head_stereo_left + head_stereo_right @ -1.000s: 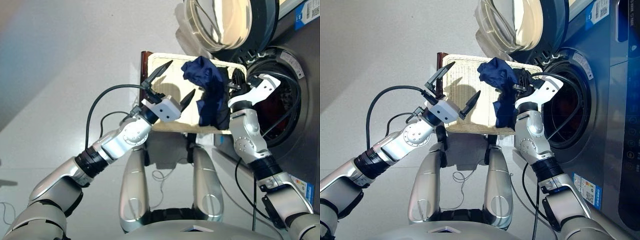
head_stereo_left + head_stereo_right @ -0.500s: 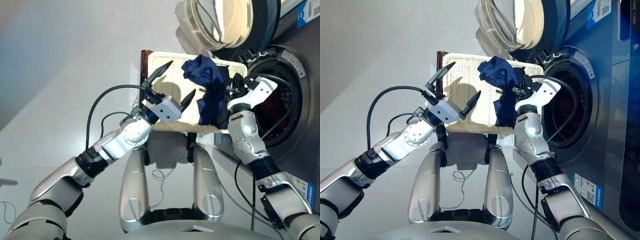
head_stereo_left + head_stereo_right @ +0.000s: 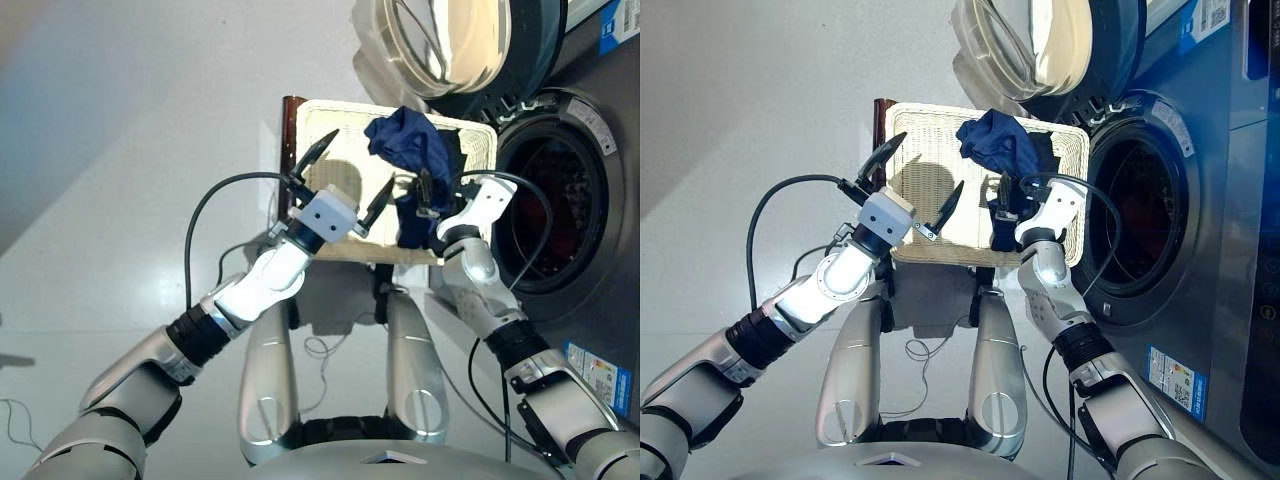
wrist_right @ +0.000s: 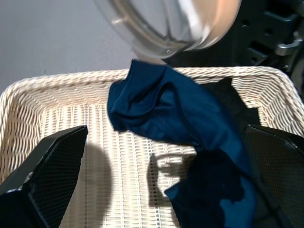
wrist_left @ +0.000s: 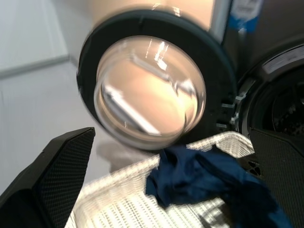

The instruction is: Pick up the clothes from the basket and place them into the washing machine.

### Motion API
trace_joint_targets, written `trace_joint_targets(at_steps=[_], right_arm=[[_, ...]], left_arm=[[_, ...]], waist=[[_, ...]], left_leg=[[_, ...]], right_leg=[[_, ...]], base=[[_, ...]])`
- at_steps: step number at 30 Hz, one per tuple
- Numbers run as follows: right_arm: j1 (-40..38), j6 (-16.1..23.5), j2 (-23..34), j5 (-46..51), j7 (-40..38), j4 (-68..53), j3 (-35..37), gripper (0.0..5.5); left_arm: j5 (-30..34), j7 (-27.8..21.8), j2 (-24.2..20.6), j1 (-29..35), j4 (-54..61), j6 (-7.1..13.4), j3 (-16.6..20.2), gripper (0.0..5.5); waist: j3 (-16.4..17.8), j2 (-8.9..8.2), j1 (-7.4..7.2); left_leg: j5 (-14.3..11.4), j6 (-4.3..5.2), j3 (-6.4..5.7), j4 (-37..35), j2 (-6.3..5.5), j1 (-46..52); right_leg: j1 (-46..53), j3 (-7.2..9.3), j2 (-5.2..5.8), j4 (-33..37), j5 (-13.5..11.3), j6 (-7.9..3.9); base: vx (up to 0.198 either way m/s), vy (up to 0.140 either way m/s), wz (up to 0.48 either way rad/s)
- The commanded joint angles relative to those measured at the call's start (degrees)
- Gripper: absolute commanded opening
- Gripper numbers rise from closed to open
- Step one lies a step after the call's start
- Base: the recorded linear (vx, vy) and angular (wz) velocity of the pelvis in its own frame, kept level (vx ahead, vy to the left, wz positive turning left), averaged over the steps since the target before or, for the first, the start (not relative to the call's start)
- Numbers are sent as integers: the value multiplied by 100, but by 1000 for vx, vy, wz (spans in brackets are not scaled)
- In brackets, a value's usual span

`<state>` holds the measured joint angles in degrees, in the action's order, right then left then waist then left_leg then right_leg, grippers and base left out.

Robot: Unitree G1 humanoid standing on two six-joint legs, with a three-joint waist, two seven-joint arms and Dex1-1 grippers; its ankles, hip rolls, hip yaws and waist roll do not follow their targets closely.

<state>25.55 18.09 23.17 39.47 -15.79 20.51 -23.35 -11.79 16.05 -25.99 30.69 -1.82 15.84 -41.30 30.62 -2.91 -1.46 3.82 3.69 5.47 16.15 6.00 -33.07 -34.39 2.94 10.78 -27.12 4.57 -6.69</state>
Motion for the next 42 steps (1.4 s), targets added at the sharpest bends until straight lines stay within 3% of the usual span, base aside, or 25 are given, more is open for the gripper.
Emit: trace_joint_targets(at_steps=[1, 8, 15, 19, 28, 35, 42], right_arm=[[10, 267, 147, -264, -22, -720, 115, 550], [167, 167, 194, -954, -269, -833, -52, 550], [590, 79, 226, -1428, -698, -467, -106, 550], [974, -25, 195, -1640, -953, 18, -154, 550], [2212, -148, 359, -1704, -1436, 1302, -76, 550], [2863, -299, 629, -1913, -1737, 2086, -26, 550], [3155, -571, 748, -2375, -2379, 2554, 192, 550]], left_arm=[[-295, 57, 176, 33, 295, 261, 134, 550], [-389, 38, 205, 105, 439, 272, 109, 550], [-589, 109, 176, 444, 1137, 358, 56, 550], [-729, 249, 195, 631, 1499, 428, 105, 550], [-622, 506, 244, 1087, 1942, 471, 53, 550], [-557, 658, 186, 1172, 1990, 458, 72, 550], [-415, 830, 75, 1215, 2028, 371, 129, 550]], waist=[[-83, 117, -37], [-83, 131, -45], [-83, 215, 26], [-83, 270, 98], [-83, 415, 188], [-83, 529, 252], [-83, 525, 207]], left_leg=[[-423, 155, 76, 622, 22, -106], [-494, 137, 16, 829, 26, -477], [-813, 120, -251, 1976, 37, -1544], [-955, 110, -387, 2531, 42, -2108], [-1054, 130, -547, 3111, 18, -3075], [-1066, 139, -608, 3340, 15, -3536], [-1068, 141, -601, 3338, 0, -3653]], right_leg=[[-122, -353, 38, 432, -411, -237], [-498, -413, -4, 229, -338, -207], [-1550, -546, -93, -1108, 109, -26], [-2080, -475, -106, -1687, 322, 19], [-3061, -428, -124, -2339, 468, 50], [-3539, -394, -99, -2616, 542, 37], [-3686, -395, -77, -2676, 569, 36]], base=[[0, 0, 0], [0, 0, 0], [-53, -48, 168], [-67, -45, 209], [-67, -26, 38], [-26, -15, -14], [0, 0, 0]])
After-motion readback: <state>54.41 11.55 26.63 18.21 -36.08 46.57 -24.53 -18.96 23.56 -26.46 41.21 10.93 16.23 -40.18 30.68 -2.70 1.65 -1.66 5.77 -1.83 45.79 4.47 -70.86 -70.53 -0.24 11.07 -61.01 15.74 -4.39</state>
